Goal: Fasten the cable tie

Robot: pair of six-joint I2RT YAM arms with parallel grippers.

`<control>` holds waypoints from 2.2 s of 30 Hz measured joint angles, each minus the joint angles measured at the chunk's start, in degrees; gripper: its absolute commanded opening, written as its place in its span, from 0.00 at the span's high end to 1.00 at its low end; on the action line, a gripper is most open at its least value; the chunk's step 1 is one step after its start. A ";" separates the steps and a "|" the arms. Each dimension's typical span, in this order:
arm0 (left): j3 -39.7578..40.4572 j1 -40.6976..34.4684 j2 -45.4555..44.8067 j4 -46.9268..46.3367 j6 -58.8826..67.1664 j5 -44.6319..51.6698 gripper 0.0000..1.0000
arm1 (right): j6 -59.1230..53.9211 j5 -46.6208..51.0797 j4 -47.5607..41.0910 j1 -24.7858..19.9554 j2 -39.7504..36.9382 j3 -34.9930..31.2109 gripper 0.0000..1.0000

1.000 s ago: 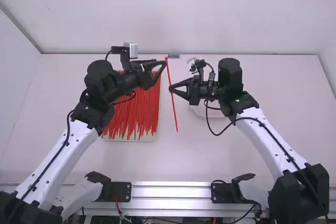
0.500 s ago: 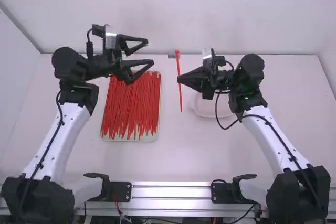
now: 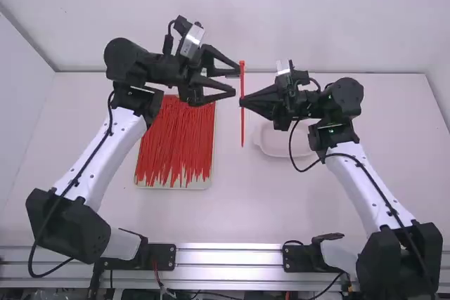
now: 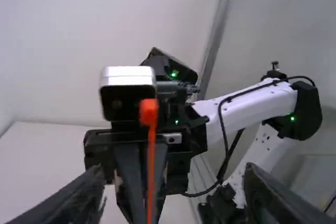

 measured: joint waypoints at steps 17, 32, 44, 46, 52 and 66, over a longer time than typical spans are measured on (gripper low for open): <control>0.39 -0.31 0.00 -2.03 -0.28 -6.34 0.77 | 0.42 0.17 0.02 0.92 0.00 0.00 1.00; 0.39 -1.79 0.00 -1.99 0.00 -7.43 0.98 | 1.64 0.87 0.37 0.87 0.00 0.00 1.00; 1.42 -1.20 0.00 -5.27 0.15 -7.41 0.98 | 3.43 1.36 0.37 0.33 0.00 0.00 0.01; 2.64 -0.52 0.00 -8.17 1.05 -7.48 0.98 | 4.83 1.88 0.35 0.33 0.00 0.00 0.01; 7.10 2.89 0.00 -23.10 6.32 -10.60 0.98 | 4.44 2.60 -0.26 0.33 0.00 0.00 0.01; 15.15 8.61 4.72 -30.53 8.44 -16.44 0.98 | -18.95 4.17 -19.32 0.28 0.04 0.00 0.01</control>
